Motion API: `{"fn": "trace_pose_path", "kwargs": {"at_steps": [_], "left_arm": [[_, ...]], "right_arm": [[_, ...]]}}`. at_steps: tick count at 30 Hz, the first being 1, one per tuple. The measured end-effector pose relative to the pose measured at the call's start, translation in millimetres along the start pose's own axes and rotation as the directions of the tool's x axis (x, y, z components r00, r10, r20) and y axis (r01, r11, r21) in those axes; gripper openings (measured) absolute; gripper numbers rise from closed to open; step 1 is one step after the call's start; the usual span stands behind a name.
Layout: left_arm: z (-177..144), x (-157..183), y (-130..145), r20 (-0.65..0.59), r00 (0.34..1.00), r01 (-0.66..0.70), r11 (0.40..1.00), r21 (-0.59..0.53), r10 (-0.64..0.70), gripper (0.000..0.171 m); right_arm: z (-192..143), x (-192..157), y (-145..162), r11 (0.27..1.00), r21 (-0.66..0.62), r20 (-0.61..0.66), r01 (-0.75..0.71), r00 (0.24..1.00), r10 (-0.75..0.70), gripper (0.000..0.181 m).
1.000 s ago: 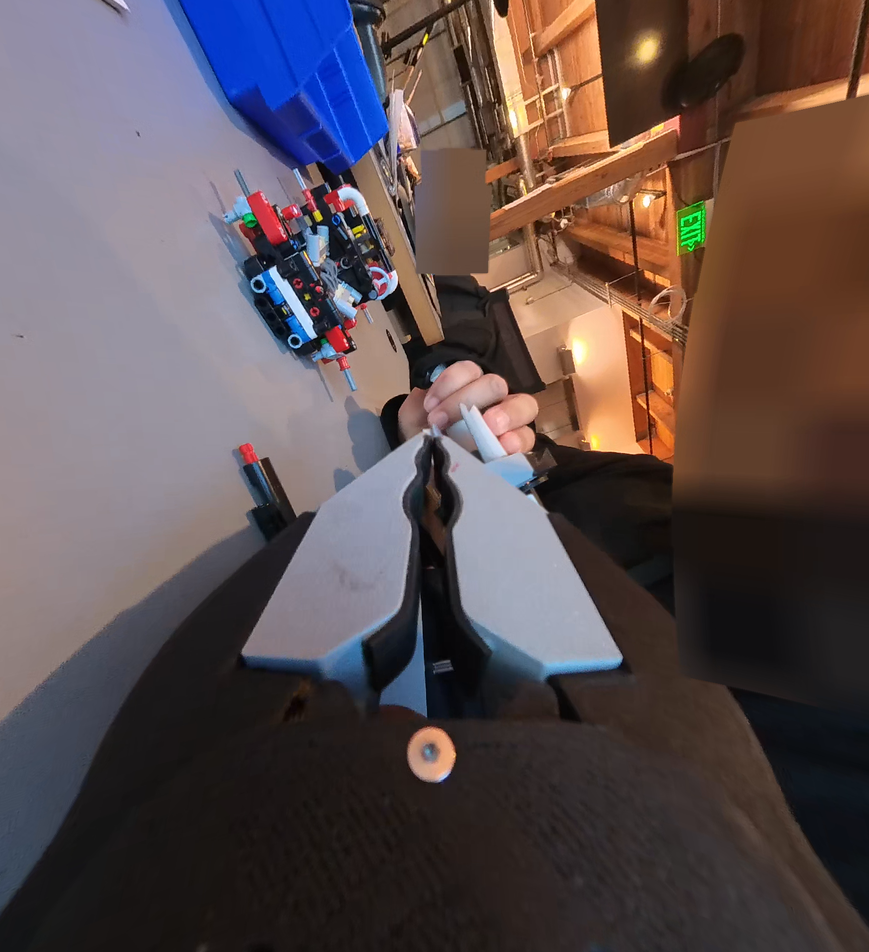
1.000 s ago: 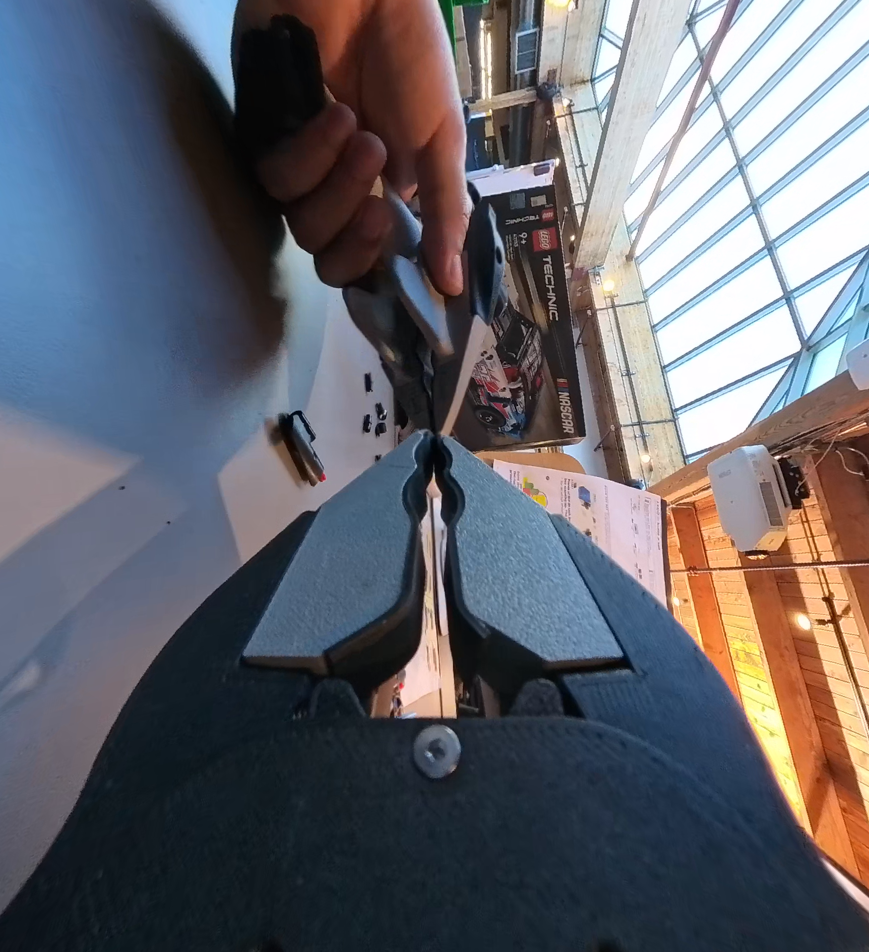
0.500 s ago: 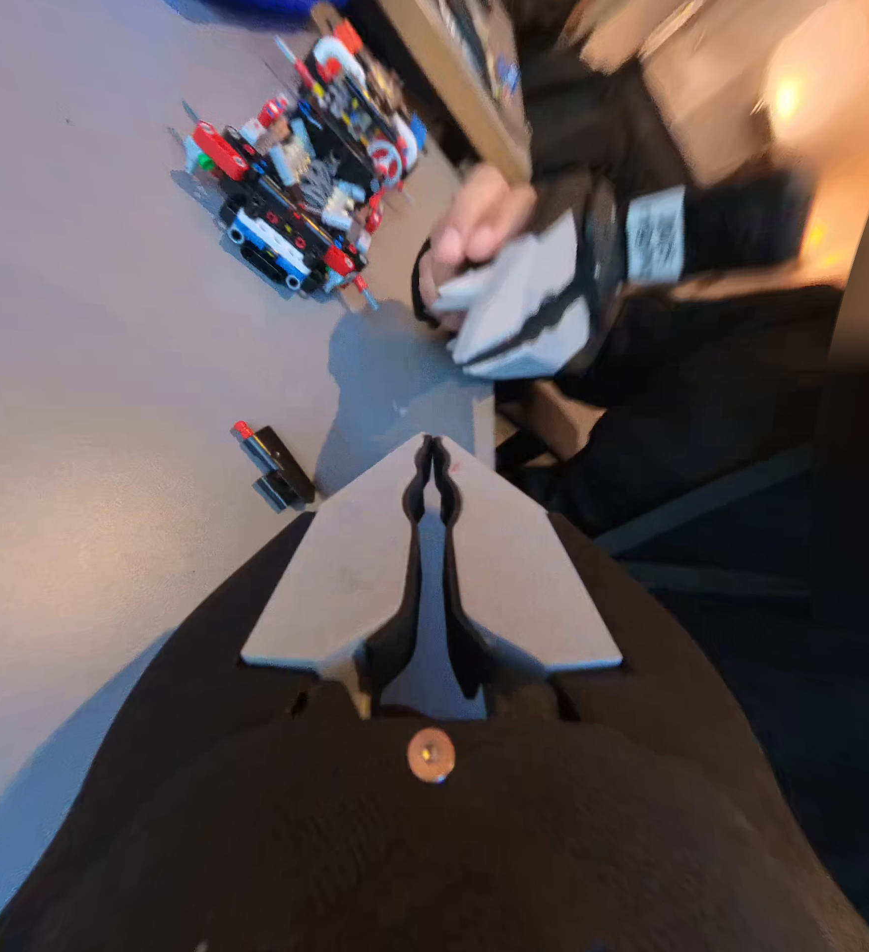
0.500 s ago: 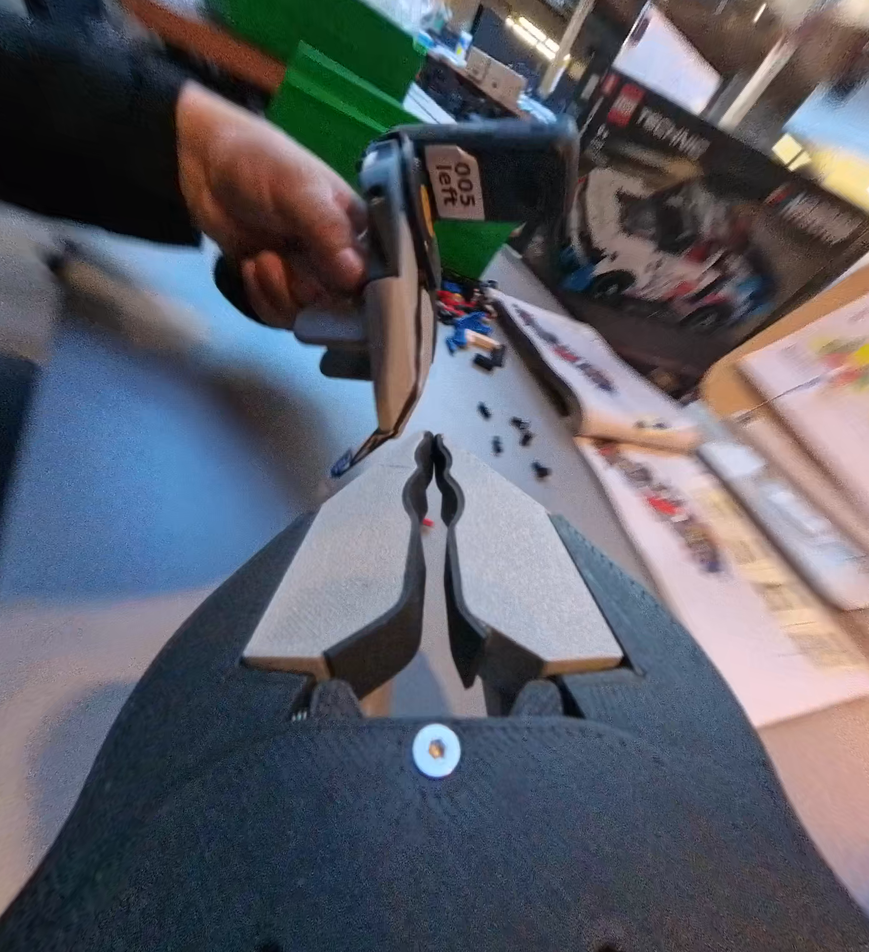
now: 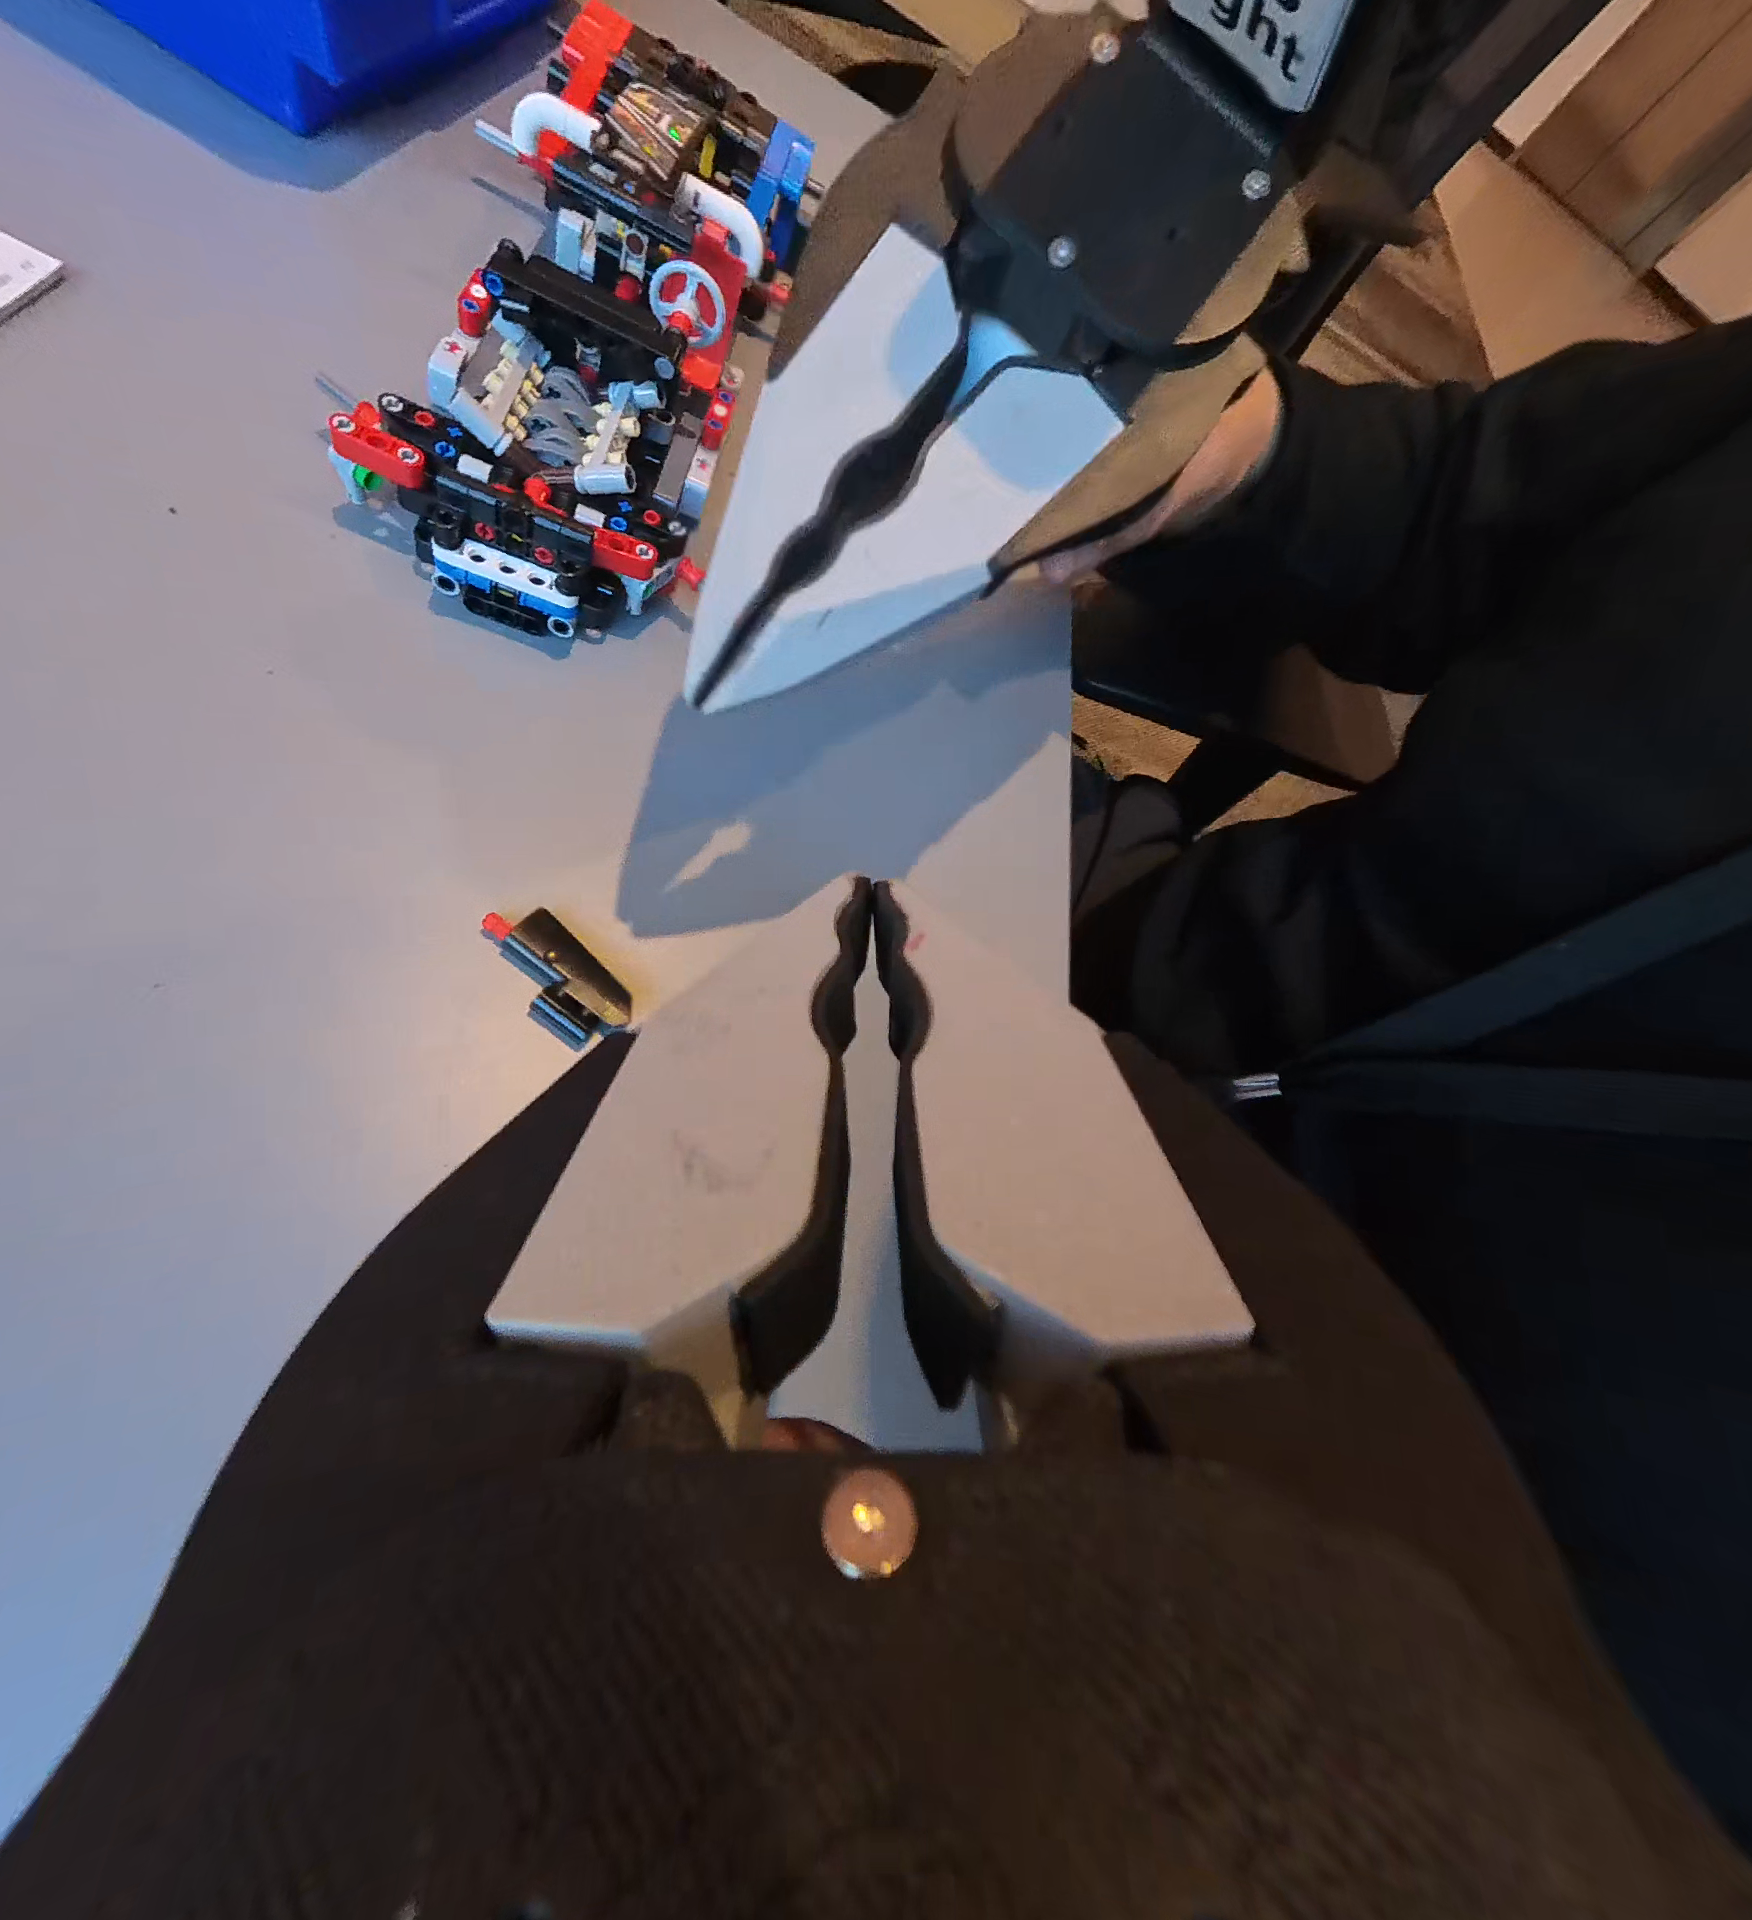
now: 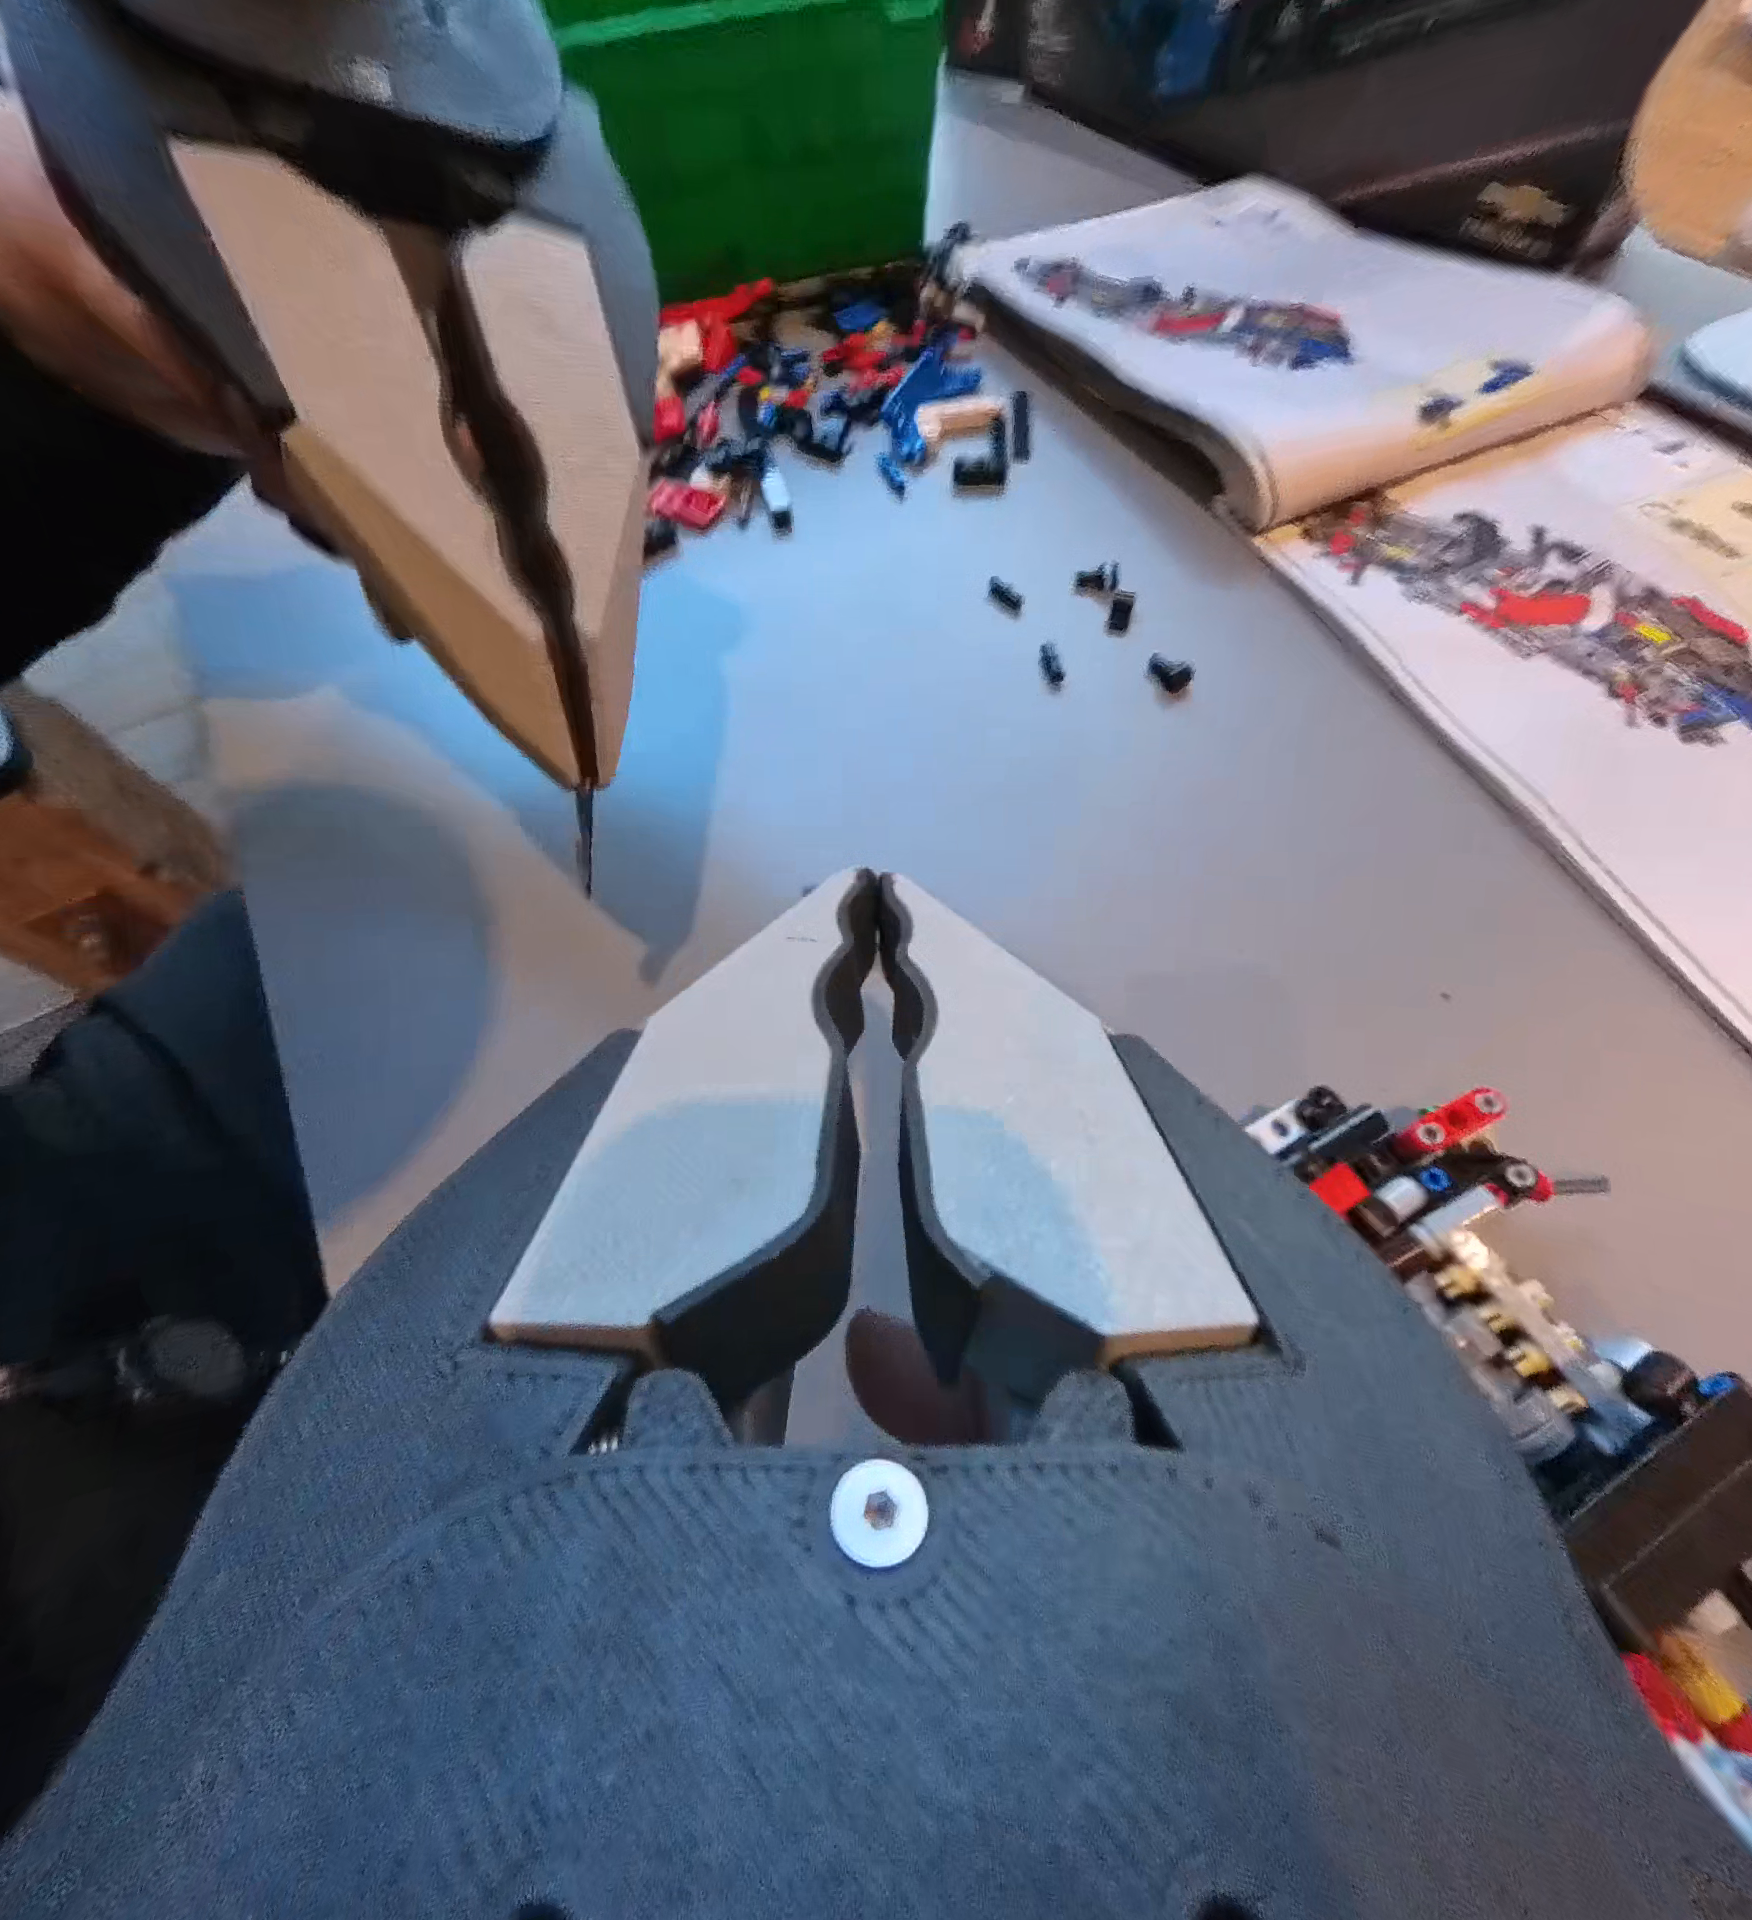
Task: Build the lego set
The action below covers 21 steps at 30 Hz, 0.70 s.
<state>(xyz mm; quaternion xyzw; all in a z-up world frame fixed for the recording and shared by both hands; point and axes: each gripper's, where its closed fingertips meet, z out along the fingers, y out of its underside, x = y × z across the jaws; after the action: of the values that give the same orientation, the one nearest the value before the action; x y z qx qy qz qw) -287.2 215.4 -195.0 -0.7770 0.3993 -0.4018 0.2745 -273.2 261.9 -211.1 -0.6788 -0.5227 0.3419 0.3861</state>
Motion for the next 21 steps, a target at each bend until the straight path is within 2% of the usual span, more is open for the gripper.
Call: {"fn": "trace_pose_path", "kwargs": {"at_steps": [2,3,6,7,9,11,14,21], "left_arm": [[-1.3,0.3,0.5,0.006,1.000,-0.008,1.000,-0.005,0.008,0.000],[-2.4,0.7,1.2,0.002,1.000,-0.005,1.000,-0.006,0.005,0.000],[-6.0,2.3,2.3,-0.019,1.000,0.010,1.000,0.003,-0.010,0.000],[-6.6,3.8,3.5,-0.028,1.000,0.010,1.000,-0.001,-0.010,0.000],[-6.5,5.2,7.4,-0.034,0.999,-0.002,1.000,-0.019,0.001,0.000],[-5.5,6.4,11.5,-0.037,0.999,-0.017,0.999,-0.039,0.016,0.000],[-3.7,9.5,12.3,-0.051,0.999,-0.016,0.999,-0.038,0.014,0.000],[-1.3,10.7,13.0,-0.055,0.998,-0.023,0.999,-0.031,0.021,0.000]], "right_arm": [[1.5,-13.1,0.6,1.000,-0.014,0.063,-0.002,0.998,0.003,0.049],[1.7,-16.2,2.0,0.999,-0.033,0.079,-0.011,0.997,0.014,0.049],[1.4,-21.4,-0.2,0.998,-0.050,0.120,-0.045,0.991,0.051,0.084],[-0.1,-26.3,-2.6,0.999,-0.038,0.153,-0.036,0.987,0.042,0.072],[-3.7,-39.3,-9.9,1.000,-0.008,0.229,-0.017,0.973,0.018,0.031],[-5.7,-48.8,-16.7,1.000,0.016,0.290,-0.006,0.957,0.001,0.008],[-2.9,-56.4,-19.7,1.000,0.009,0.363,-0.020,0.932,0.015,0.003],[8.3,-61.1,-11.9,0.999,-0.012,0.401,-0.041,0.915,0.042,0.005]]}}
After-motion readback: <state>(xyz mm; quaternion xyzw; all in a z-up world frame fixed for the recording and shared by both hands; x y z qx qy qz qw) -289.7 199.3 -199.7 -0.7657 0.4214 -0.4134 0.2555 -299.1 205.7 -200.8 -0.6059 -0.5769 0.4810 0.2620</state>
